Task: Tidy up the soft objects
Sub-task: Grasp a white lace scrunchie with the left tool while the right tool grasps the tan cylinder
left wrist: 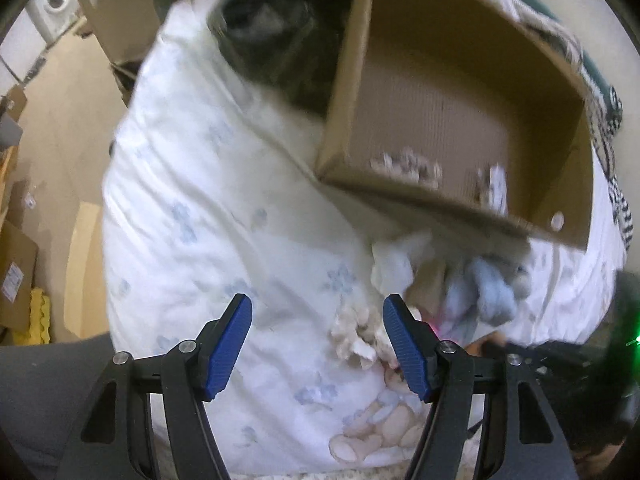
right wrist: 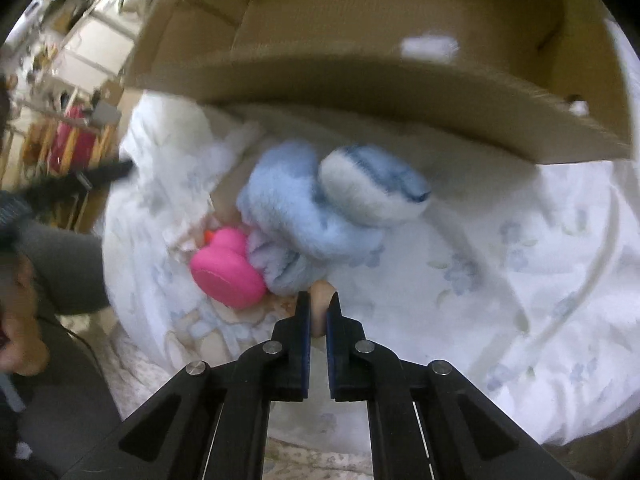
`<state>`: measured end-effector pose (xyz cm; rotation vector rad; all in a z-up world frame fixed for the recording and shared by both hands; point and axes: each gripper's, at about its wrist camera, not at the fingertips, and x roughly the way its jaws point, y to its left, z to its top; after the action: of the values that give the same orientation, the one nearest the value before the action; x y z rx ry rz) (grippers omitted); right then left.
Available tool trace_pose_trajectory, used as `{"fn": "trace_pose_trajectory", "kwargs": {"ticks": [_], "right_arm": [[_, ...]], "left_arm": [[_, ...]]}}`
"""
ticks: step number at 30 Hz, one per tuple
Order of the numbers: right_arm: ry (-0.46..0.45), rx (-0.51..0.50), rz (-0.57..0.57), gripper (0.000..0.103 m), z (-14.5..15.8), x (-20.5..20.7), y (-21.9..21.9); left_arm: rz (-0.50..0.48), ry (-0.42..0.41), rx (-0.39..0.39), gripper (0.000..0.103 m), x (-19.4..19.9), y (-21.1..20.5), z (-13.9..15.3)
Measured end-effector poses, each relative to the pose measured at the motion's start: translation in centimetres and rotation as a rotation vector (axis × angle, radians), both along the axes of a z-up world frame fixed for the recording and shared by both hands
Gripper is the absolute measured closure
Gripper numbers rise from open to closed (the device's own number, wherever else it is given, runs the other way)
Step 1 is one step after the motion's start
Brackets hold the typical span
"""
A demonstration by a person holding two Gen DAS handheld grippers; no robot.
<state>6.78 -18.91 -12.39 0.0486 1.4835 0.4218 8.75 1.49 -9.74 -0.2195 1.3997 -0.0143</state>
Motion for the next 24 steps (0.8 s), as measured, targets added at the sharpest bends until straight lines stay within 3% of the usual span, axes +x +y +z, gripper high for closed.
{"fn": "trace_pose_trajectory", "kwargs": {"ticks": [7, 8, 9, 11, 13, 19, 24], "right_arm": [[-0.067, 0.048, -0.091, 0.095, 2.5, 0.3, -2.4], [-0.068, 0.048, -0.091, 0.095, 2.6, 0.4, -2.3], [-0.066, 0.048, -0.086, 0.095, 2.5, 0.4, -2.0], [-0.063, 0.040, -0.075, 0.095, 2.5, 0.6, -1.9], [-0.064, 0.038, -0.067, 0.095, 2.4, 0.4, -1.8], [-0.071, 0.059, -0.070, 0.095, 2.2, 0.2, -1.2], [-0.081, 0.090, -0.067, 0.095, 3.3, -0.4, -1.9]], "left_arm": [[-0.052, 0.110, -0.055, 0.041, 0.2, -2.7, -3.6], [-0.057, 0.123, -0.058, 0.044, 0.2, -2.9, -4.0], [-0.066, 0.143, -0.068, 0.057, 0.3, -3.3, -4.6], [-0.071, 0.152, -0.085, 0.068, 0.3, -3.6, -5.0], [-0.079, 0.142, -0.107, 0.086, 0.2, -3.7, -4.6], [-0.058, 0.064, -0.096, 0.088, -0.6, -2.1, -1.6], [-0.009, -0.022, -0.027, 0.088, -1.3, 0.1, 0.7]]}}
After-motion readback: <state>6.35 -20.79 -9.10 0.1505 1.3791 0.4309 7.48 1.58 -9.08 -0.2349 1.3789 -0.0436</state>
